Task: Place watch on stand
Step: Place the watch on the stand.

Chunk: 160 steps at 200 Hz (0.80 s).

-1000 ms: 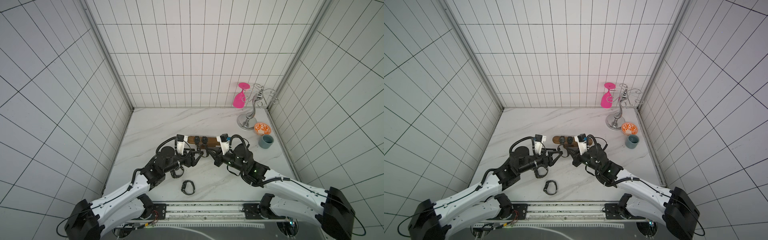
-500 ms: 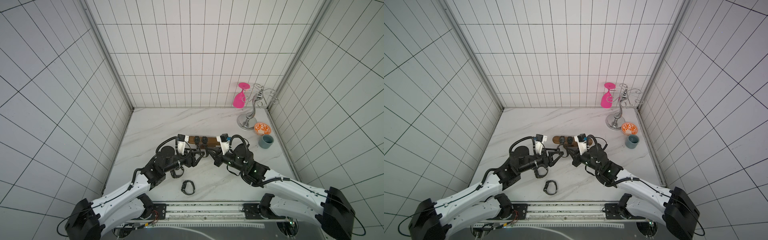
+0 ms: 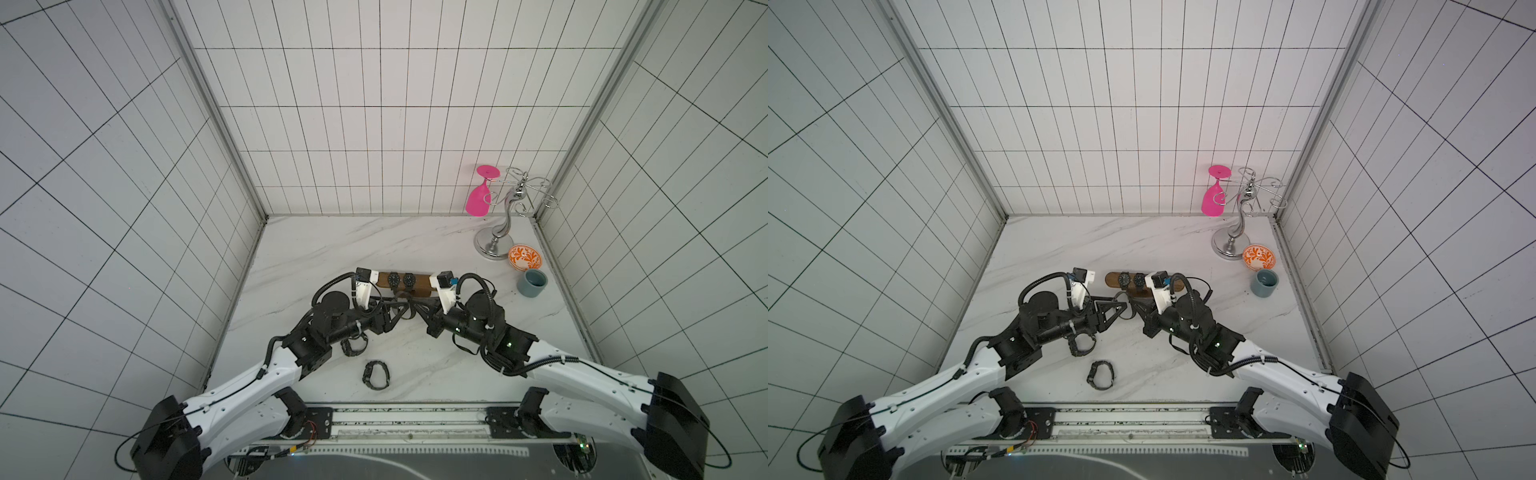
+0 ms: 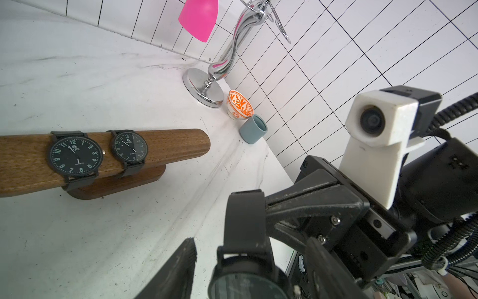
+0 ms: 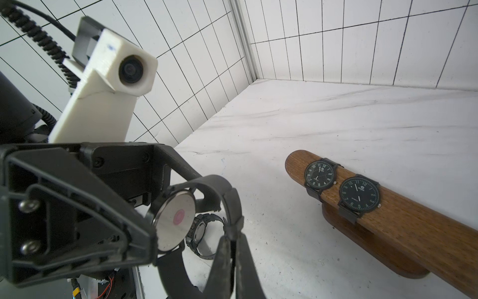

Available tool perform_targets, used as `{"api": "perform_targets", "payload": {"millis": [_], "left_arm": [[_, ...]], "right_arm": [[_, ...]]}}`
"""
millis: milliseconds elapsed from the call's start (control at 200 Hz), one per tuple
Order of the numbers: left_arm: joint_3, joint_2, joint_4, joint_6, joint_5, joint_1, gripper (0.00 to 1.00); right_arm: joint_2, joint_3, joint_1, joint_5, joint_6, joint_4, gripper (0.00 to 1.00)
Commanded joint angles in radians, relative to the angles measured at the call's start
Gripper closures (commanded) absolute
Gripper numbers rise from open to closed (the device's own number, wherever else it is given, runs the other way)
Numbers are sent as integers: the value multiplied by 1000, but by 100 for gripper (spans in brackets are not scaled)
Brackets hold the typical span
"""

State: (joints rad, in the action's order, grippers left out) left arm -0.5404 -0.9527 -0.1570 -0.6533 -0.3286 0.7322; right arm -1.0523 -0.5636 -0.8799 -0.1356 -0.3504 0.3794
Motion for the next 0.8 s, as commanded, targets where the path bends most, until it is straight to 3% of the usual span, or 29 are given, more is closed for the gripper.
{"api": "perform_targets", "payload": {"millis": [0, 140, 795], "left_arm": [[-25, -1, -26, -2, -18, 6, 36], [-23, -4, -26, 3, -22, 4, 34], [-23, -2, -36, 9, -31, 6, 50]], "right_arm": [[4, 33, -8, 25, 14, 24, 100], [4, 27, -8, 35, 14, 20, 100], [11, 14, -10, 28, 13, 9, 100]]}}
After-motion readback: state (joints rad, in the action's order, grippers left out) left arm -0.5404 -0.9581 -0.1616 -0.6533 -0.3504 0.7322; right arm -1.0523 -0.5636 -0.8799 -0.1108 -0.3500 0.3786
